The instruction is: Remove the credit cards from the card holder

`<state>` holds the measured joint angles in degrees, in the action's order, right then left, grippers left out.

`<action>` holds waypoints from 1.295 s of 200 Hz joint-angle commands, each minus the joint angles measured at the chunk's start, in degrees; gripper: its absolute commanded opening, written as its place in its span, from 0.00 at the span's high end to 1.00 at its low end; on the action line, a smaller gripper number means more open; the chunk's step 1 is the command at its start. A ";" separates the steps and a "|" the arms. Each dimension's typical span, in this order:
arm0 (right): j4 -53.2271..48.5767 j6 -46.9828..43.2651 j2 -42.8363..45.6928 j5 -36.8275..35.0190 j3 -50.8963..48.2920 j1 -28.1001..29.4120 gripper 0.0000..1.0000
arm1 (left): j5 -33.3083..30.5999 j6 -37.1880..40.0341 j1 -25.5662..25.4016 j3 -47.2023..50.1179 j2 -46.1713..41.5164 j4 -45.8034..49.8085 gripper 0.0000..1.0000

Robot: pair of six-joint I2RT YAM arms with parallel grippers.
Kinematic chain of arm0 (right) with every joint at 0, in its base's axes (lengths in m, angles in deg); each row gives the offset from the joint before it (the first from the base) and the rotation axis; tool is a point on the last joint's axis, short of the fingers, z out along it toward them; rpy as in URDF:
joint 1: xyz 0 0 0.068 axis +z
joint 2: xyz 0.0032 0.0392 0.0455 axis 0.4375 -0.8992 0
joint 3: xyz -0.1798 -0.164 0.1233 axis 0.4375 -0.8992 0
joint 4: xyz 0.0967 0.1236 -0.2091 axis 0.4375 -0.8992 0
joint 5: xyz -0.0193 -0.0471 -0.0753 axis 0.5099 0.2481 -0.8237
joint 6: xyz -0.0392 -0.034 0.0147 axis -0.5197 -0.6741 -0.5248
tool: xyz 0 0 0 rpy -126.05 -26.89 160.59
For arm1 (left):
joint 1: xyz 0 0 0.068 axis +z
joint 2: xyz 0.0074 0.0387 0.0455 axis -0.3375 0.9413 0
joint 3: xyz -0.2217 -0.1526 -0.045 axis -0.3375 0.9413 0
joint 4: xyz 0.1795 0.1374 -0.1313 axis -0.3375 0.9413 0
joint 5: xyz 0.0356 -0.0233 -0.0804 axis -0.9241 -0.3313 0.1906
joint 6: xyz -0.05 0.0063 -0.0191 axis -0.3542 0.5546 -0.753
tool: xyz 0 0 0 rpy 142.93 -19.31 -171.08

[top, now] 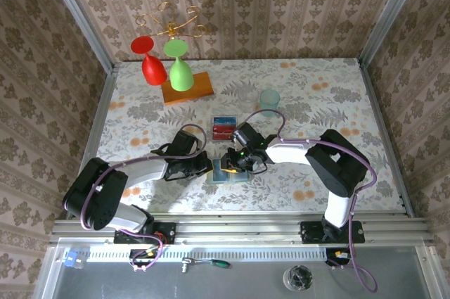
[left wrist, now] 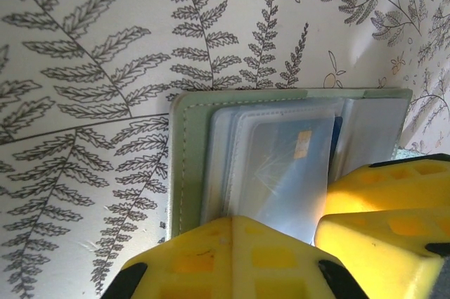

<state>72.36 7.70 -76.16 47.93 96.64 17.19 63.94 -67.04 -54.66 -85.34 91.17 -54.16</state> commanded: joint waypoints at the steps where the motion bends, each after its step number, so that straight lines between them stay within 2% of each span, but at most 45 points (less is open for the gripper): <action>1: -6.29 -2.29 0.23 -3.37 2.11 0.63 0.74 | -0.98 0.89 -0.13 1.15 -0.94 2.09 0.98; 32: -9.48 -4.02 1.34 -5.44 2.99 0.59 0.74 | -1.00 1.07 -0.13 1.04 -1.07 2.52 0.97; 110: -7.98 -3.59 2.47 -4.41 2.73 0.69 0.73 | -0.58 1.06 -0.13 -0.17 -2.17 3.27 0.94; 259: -5.20 -2.60 4.78 -4.30 -0.67 -0.12 0.74 | -1.71 0.98 -2.76 -2.57 -0.32 5.99 1.00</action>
<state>66.50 4.88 -72.84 44.87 96.86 17.38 63.64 -67.04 -57.22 -87.13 90.08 -50.99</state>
